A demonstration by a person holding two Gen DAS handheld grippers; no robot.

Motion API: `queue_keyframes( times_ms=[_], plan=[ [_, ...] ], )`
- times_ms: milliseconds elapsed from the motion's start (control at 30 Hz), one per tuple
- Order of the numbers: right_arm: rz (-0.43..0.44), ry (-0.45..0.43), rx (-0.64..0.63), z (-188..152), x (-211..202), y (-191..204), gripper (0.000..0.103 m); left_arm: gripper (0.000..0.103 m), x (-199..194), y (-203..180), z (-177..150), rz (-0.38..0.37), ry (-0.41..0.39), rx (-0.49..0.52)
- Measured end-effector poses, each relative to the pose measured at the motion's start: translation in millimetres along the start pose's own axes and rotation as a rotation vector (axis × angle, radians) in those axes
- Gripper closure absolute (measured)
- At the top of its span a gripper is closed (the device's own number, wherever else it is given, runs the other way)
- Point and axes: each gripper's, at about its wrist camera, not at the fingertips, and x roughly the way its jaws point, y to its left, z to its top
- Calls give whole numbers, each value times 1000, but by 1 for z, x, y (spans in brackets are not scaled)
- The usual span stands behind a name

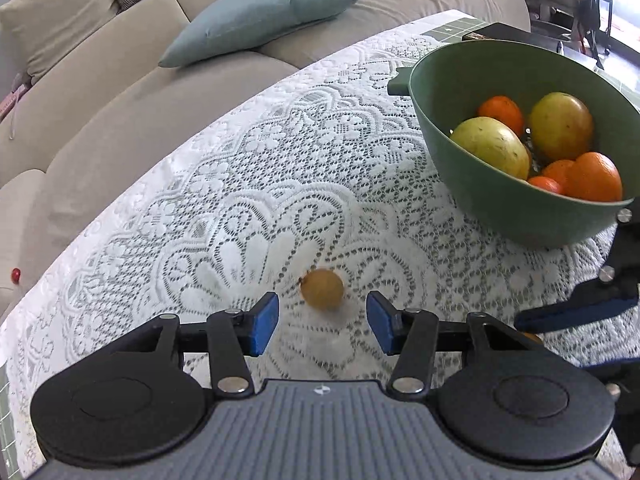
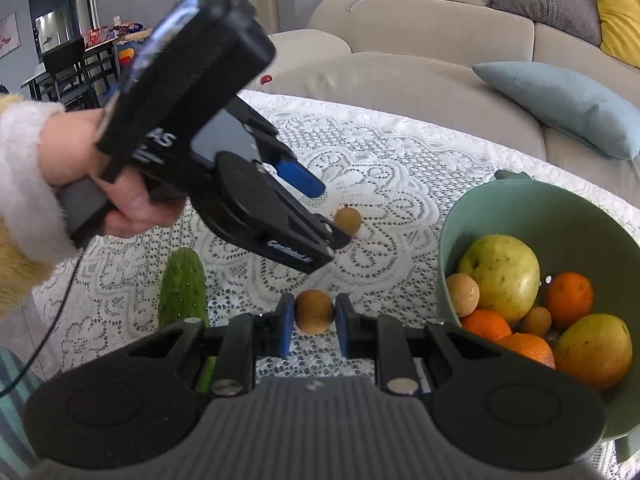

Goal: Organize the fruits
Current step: 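Close the right tool on the small brown fruit and lift it, then carry the small brown fruit in the right tool over the green colander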

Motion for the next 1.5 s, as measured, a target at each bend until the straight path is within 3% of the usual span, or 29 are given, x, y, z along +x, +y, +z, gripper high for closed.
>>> queue_keyframes(
  times_ms=[167, 300, 533, 800, 1067, 1500],
  plan=[
    [11, -11, 11, 0, -6, -6, 85, 50, 14, 5, 3, -20, 13, -45],
    [18, -16, 14, 1, -6, -6, 85, 65, 22, 9, 3, -43, 28, -87],
    [27, -24, 15, 0, -12, -8, 85, 74, 24, 13, 4, -68, 33, -152],
    [41, -55, 16, -1, -21, -9, 85, 74, 15, 12, 7, -43, 41, -193],
    [30, -145, 9, 0, -43, -9, 85, 74, -23, 0, 15, -8, 10, -165],
    [-79, -278, 86, -5, -85, -37, 85, 74, -69, -44, 44, 6, -21, -73]
  ],
)
